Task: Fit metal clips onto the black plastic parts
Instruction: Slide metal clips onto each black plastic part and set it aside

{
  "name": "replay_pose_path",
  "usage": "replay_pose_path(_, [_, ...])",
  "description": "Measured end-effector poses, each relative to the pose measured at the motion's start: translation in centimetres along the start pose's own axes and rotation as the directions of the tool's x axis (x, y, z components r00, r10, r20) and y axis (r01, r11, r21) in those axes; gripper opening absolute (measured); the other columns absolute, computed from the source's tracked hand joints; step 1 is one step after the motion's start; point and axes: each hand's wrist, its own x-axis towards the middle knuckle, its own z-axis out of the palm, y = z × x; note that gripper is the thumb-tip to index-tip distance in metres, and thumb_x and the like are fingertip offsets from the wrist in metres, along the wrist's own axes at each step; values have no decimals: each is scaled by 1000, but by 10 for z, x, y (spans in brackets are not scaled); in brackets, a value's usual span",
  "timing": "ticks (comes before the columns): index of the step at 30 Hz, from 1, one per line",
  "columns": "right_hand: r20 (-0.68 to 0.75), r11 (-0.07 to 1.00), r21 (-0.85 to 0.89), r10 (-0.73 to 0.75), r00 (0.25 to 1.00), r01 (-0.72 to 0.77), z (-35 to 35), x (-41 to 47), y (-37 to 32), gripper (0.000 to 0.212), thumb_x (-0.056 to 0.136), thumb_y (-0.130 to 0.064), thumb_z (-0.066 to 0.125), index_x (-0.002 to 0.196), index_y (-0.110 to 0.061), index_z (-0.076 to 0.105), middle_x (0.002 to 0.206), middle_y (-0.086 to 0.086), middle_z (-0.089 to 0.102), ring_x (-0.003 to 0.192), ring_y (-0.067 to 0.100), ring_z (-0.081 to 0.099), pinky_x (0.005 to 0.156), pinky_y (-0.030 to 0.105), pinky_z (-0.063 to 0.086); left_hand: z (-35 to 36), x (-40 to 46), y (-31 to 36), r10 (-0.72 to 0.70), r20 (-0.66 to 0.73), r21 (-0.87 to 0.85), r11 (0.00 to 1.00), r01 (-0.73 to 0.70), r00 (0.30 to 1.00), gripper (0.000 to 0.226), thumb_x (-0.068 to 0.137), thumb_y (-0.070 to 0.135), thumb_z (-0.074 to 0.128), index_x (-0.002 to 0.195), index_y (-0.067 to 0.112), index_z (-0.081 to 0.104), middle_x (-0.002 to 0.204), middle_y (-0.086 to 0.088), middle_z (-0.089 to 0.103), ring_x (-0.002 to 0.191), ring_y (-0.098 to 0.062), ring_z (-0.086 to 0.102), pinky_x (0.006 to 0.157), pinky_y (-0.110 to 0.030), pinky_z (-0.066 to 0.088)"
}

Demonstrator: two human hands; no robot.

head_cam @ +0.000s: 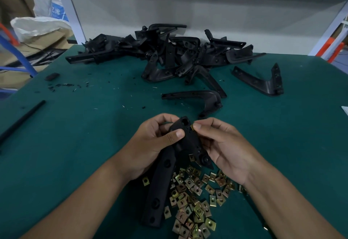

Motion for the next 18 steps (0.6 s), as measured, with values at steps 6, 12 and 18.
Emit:
replay_pose_path(6, [-157, 993, -78, -101, 983, 89, 10, -5, 6, 3, 73, -21, 80, 73, -19, 78, 85, 8, 75, 76, 18, 73, 64, 26, 60, 1, -1, -1, 28, -38, 33, 999, -27, 999, 22, 82, 18, 76, 102, 14, 67, 86, -8, 72, 72, -17, 70, 65, -24, 57])
replay_pose_path(12, [-167, 978, -179, -140, 976, 110, 12, -8, 9, 3, 80, -18, 80, 81, -16, 79, 85, 11, 76, 74, 24, 73, 62, 28, 58, 2, 1, -2, 38, -62, 64, 997, -34, 997, 30, 78, 17, 78, 103, 9, 64, 84, -8, 72, 72, -18, 69, 66, -25, 58])
replay_pose_path(18, [-117, 973, -173, -174, 978, 153, 11, -7, 9, 21, 68, -33, 80, 83, -18, 80, 89, 11, 77, 79, 23, 74, 67, 28, 59, 2, 1, -3, 64, -80, 32, 998, -61, 995, 18, 78, 16, 80, 93, 21, 73, 81, -3, 70, 69, -15, 69, 65, -24, 57])
